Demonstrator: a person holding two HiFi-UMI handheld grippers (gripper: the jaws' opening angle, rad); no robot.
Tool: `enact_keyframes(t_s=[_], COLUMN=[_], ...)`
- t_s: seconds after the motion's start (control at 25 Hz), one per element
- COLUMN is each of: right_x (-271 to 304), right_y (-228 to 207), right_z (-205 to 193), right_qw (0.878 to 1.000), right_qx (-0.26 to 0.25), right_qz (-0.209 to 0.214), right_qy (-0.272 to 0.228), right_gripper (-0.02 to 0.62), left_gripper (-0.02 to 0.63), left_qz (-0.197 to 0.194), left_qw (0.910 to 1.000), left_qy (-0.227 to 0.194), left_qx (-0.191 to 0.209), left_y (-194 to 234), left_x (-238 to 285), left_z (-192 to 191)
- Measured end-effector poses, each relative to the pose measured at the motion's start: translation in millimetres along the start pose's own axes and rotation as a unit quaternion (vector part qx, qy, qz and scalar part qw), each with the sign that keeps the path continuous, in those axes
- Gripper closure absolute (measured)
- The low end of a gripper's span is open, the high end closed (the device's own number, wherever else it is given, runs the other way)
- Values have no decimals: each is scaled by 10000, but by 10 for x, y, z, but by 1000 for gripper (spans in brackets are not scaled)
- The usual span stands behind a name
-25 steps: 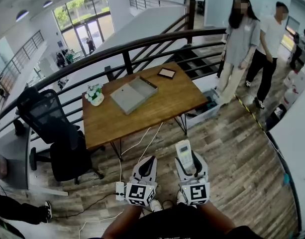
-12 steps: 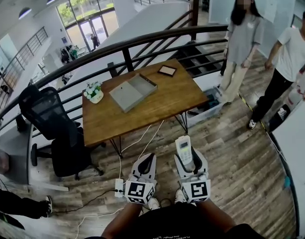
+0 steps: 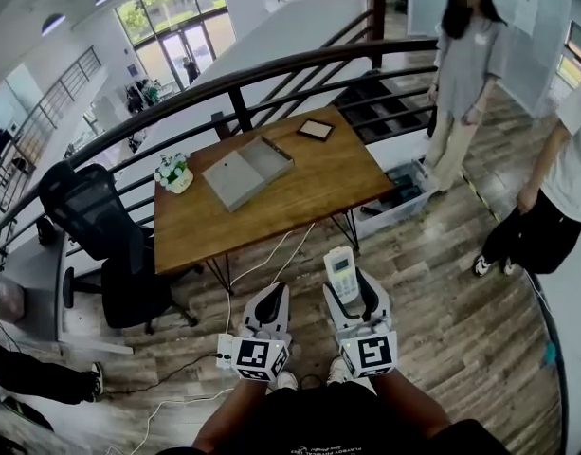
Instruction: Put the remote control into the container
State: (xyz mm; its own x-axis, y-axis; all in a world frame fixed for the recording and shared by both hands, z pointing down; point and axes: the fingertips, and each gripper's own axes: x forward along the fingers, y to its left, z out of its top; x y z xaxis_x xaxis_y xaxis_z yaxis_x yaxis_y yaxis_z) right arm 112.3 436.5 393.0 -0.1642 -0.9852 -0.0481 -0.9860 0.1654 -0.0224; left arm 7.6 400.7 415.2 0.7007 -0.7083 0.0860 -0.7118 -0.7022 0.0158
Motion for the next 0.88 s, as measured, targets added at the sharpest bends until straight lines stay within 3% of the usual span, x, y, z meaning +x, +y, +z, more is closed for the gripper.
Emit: enact_keyframes(t_s=[0.52,0.88], right_x=[297,823], right_y=[-336,-353], right_z=[-27,4], right_qw=[9997,9999], right_qx=[167,-36], right_qz=[151,139], right_qy=[-51,-50], right_gripper=[331,331], left_gripper=[600,600], left_qz=[199,108], left_qw=[9998,9999], left_qy=[27,-90], left_qx=[72,68], left_y=[-2,393], left_x=[341,705], left_z=[34,101])
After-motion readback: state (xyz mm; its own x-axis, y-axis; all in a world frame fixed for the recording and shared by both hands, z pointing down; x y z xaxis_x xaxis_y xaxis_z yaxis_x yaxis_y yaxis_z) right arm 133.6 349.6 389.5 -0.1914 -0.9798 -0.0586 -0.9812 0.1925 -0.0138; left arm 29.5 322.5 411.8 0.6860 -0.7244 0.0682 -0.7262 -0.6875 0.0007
